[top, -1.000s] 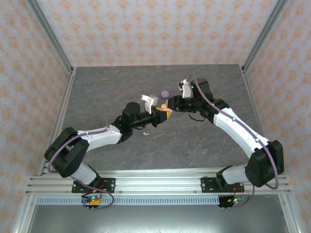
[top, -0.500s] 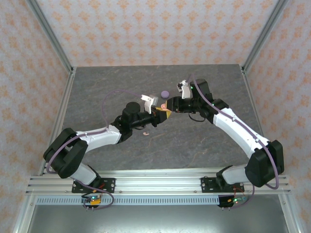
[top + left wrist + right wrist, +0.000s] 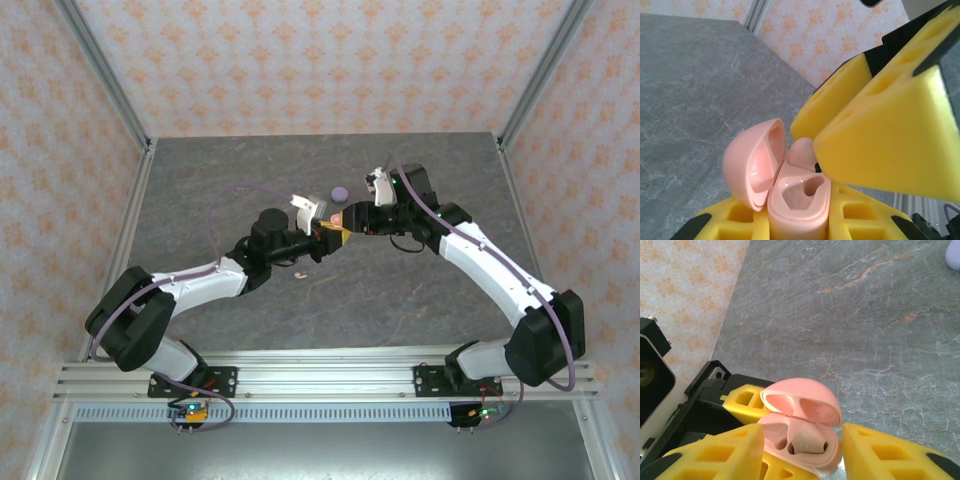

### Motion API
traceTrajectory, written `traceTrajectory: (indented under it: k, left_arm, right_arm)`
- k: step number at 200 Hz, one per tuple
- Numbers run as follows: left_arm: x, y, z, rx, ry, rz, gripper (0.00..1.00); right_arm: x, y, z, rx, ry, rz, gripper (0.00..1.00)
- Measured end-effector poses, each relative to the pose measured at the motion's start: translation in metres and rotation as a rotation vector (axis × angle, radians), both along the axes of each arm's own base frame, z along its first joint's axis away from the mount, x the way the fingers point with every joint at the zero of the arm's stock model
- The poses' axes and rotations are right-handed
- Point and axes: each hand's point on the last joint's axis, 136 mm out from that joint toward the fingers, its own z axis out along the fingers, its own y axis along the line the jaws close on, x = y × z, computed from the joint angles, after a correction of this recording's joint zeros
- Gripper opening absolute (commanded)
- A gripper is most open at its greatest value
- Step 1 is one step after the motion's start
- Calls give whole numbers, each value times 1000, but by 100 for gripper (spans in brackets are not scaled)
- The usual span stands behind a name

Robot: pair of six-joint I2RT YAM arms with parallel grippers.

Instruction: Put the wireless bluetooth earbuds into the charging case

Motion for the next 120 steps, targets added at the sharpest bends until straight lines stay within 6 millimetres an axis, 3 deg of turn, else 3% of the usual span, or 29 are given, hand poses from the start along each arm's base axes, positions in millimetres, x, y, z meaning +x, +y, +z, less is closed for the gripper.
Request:
traceTrajectory:
  k: [41,69,120]
  left_arm:
    - [-1,3,0,42,-27,-1,10]
    - [-2,9,-3,85,-31,18,9]
    - [-8,29,5,185,-63,67,10]
  right_arm:
    - [-5,-5,15,-16,-35,-16,48]
    - [-1,-21,21,-66,-80,-99,49]
    - [10,-53,7,-212,-86,-250,48]
